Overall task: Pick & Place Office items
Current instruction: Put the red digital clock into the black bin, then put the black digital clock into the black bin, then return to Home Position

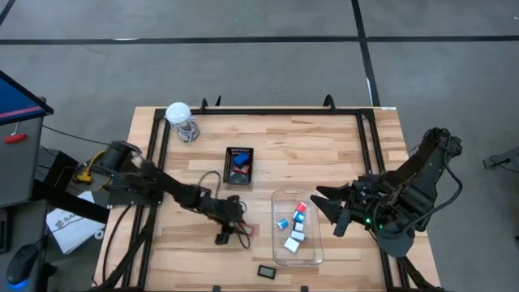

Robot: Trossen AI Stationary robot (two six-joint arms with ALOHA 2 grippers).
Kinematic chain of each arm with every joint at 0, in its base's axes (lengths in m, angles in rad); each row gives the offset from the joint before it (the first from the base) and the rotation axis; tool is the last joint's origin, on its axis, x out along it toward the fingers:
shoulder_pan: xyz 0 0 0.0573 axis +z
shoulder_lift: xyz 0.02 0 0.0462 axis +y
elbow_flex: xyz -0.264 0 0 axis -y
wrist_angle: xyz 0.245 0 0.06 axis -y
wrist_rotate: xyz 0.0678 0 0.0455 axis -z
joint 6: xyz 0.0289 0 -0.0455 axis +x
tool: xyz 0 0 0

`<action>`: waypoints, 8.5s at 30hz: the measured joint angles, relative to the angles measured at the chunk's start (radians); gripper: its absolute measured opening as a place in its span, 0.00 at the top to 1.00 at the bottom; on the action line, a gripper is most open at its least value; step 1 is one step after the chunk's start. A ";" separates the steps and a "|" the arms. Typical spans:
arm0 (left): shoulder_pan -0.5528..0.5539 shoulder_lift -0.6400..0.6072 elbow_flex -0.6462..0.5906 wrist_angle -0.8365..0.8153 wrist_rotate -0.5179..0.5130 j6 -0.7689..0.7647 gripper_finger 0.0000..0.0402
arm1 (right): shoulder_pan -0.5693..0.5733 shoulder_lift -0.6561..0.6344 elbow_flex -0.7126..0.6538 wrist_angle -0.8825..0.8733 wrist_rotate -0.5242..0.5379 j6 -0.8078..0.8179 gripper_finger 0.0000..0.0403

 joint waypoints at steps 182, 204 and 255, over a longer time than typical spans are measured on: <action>-0.278 -0.040 -0.120 0.124 -0.561 -0.287 0.65 | 0.021 -0.001 0.000 0.012 -0.096 -0.027 0.43; 0.212 -0.361 -0.220 -0.028 -0.646 -0.360 0.65 | 0.000 -0.001 0.000 0.062 -0.061 -0.076 0.43; 0.270 -0.360 -0.220 0.033 -0.523 -0.045 0.49 | -0.002 -0.001 0.000 0.055 -0.025 -0.076 0.43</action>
